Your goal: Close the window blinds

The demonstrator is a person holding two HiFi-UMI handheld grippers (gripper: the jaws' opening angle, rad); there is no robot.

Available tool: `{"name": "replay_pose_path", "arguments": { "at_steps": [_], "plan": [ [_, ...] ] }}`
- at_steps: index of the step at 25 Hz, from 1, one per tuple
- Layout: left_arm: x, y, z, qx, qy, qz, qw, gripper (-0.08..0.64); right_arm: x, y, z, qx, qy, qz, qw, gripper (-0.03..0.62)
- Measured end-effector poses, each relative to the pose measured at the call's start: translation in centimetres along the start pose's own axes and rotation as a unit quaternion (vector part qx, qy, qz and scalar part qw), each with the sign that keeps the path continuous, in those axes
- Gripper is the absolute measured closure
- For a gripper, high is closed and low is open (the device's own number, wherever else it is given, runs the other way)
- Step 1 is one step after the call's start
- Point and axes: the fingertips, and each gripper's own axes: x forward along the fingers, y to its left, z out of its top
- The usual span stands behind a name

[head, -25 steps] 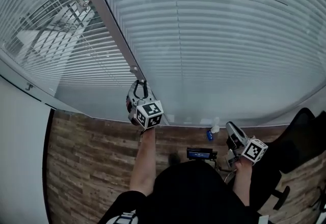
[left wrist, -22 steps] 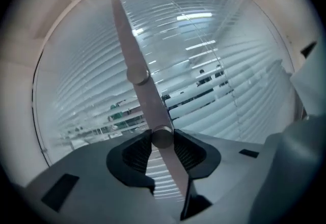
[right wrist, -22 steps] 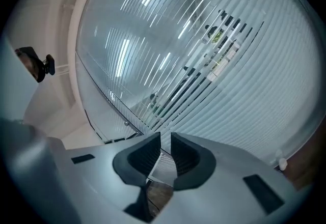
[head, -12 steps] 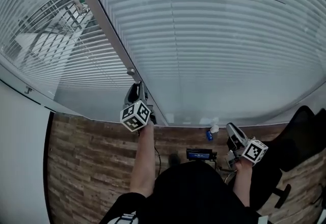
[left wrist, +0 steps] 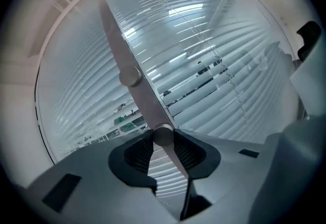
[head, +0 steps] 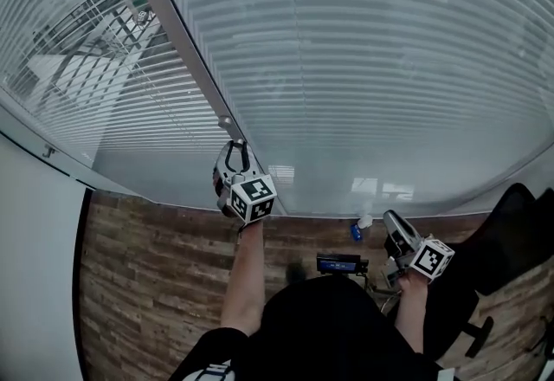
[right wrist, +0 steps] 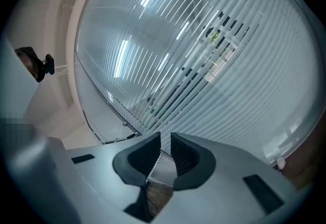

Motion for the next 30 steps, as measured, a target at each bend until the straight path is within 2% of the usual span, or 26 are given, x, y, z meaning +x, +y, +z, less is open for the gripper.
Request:
{"name": "replay_pose_path", "arguments": {
  "at_steps": [1, 2, 3, 4, 5, 7, 8, 9, 10, 11, 13, 16, 19, 21, 23, 25, 27, 29, 30],
  "plan": [
    [0.0, 0.0, 0.0, -0.003, -0.002, -0.001, 1.0, 0.422, 0.0, -0.2, -0.1, 0.0, 0.002, -0.001, 1.0, 0.532],
    [0.0, -0.1, -0.1, -0.021, -0.006, -0.007, 0.9997, 0.422, 0.0, -0.5, -0.3, 0.0, 0.004, -0.001, 1.0, 0.532],
    [-0.1, -0.2, -0.2, -0.06, -0.011, -0.021, 0.9979, 0.422, -0.1, -0.5, -0.4, 0.0, 0.005, -0.002, 1.0, 0.532],
    [-0.2, -0.4, -0.3, -0.12, -0.017, -0.041, 0.9917, 0.422, -0.1, -0.3, -0.4, 0.0, 0.005, -0.002, 1.0, 0.532],
    [-0.5, -0.5, -0.5, -0.194, -0.021, -0.063, 0.9787, 0.412, -0.1, -0.1, -0.3, 0.001, 0.004, -0.002, 1.0, 0.532],
    [-1.0, -0.4, -1.0, -0.336, -0.027, -0.093, 0.9369, 0.39, -0.3, 0.0, -0.5, 0.004, 0.006, -0.003, 1.0, 0.532],
    [-1.1, -0.2, -1.2, -0.385, -0.03, -0.099, 0.9171, 0.39, -0.4, -0.1, -0.6, 0.004, 0.006, -0.004, 1.0, 0.532],
    [-1.1, 0.1, -1.2, -0.417, -0.035, -0.1, 0.9027, 0.39, -0.5, -0.1, -0.5, 0.003, 0.005, -0.005, 1.0, 0.532],
    [-1.0, 0.5, -1.0, -0.435, -0.041, -0.1, 0.8939, 0.39, -0.5, -0.1, -0.5, 0.002, 0.004, -0.005, 1.0, 0.532],
    [-0.9, 0.8, -0.7, -0.442, -0.045, -0.098, 0.8903, 0.39, -0.6, -0.2, -0.4, 0.001, 0.003, -0.006, 1.0, 0.532],
    [-0.7, 1.2, -0.3, -0.437, -0.047, -0.095, 0.8933, 0.391, -0.8, -0.5, -0.5, -0.001, 0.003, -0.011, 1.0, 0.532],
    [-0.7, 0.8, -0.2, -0.4, -0.041, -0.087, 0.9114, 0.421, -1.0, -0.7, -0.5, 0.001, 0.002, -0.011, 1.0, 0.532],
    [-0.6, 0.6, -0.2, -0.323, -0.03, -0.072, 0.9432, 0.422, -1.3, -1.1, -0.4, 0.001, 0.003, -0.014, 1.0, 0.532],
    [-0.4, 0.3, -0.3, -0.248, -0.018, -0.056, 0.9669, 0.422, -1.1, -0.8, -0.1, 0.0, -0.001, -0.012, 1.0, 0.532],
    [-0.3, 0.3, -0.5, -0.172, -0.006, -0.038, 0.9844, 0.422, -0.7, -0.1, 0.1, 0.0, -0.004, -0.005, 1.0, 0.532],
    [-0.1, 0.3, -0.5, -0.114, 0.001, -0.025, 0.9931, 0.422, -0.6, -0.2, -0.1, 0.0, -0.002, -0.005, 1.0, 0.532],
    [-0.1, 0.1, -0.4, -0.084, 0.004, -0.021, 0.9962, 0.422, -0.7, -0.6, -0.3, 0.0, 0.002, -0.008, 1.0, 0.532],
    [-0.2, 0.0, -0.6, -0.094, 0.001, -0.029, 0.9951, 0.422, -0.7, -0.5, -0.3, 0.0, 0.002, -0.009, 1.0, 0.532],
    [-0.3, -0.2, -0.7, -0.12, -0.001, -0.037, 0.9921, 0.421, -0.8, -0.5, -0.3, 0.0, 0.002, -0.009, 1.0, 0.532]
  ]
}}
